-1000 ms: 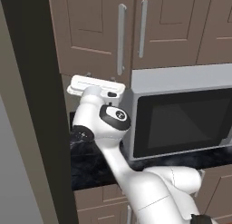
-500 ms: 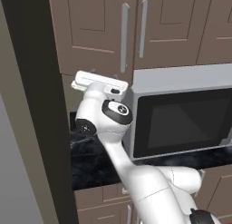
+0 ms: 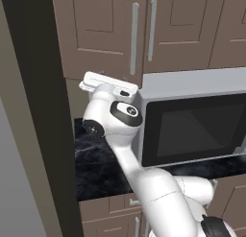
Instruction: Close all open cabinet doors.
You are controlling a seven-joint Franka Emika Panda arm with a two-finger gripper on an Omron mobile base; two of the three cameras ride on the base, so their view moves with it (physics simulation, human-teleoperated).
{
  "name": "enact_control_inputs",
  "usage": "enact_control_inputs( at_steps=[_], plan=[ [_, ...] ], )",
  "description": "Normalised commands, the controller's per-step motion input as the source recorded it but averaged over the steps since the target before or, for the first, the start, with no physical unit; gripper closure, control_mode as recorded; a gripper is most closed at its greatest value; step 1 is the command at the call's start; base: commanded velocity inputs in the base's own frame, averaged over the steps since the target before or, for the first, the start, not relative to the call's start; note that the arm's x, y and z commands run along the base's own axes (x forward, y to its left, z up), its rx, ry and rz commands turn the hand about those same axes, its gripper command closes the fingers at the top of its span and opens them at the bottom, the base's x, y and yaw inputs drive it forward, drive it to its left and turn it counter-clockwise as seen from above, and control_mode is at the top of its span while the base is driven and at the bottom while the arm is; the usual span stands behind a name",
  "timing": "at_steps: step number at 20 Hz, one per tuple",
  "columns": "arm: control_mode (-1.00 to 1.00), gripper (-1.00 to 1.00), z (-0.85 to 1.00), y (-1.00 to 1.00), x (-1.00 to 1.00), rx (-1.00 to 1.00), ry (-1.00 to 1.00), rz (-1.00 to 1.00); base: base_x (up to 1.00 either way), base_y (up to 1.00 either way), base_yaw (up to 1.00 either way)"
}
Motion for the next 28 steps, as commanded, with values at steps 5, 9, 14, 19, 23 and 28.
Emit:
enact_control_inputs(
  at_steps=[5,9,14,19,23,28],
  plan=[
    [-1.00,-1.00,0.00,-0.35,0.34,0.02,0.00,0.00,0.00,0.00,0.00],
    [-1.00,-1.00,0.00,-0.31,0.47,0.04,0.00,0.01,0.00,0.00,0.00],
    [-1.00,-1.00,0.00,-0.28,0.48,0.05,0.00,0.04,0.00,0.00,0.00],
    [-1.00,-1.00,0.00,-0.29,0.41,0.04,0.00,0.07,0.00,0.00,0.00],
    [-1.00,-1.00,0.00,-0.27,0.33,0.02,0.00,0.08,0.00,0.00,0.00],
    [-1.00,-1.00,0.00,-0.23,0.26,0.01,0.00,0.06,0.00,0.00,0.00]
  ],
)
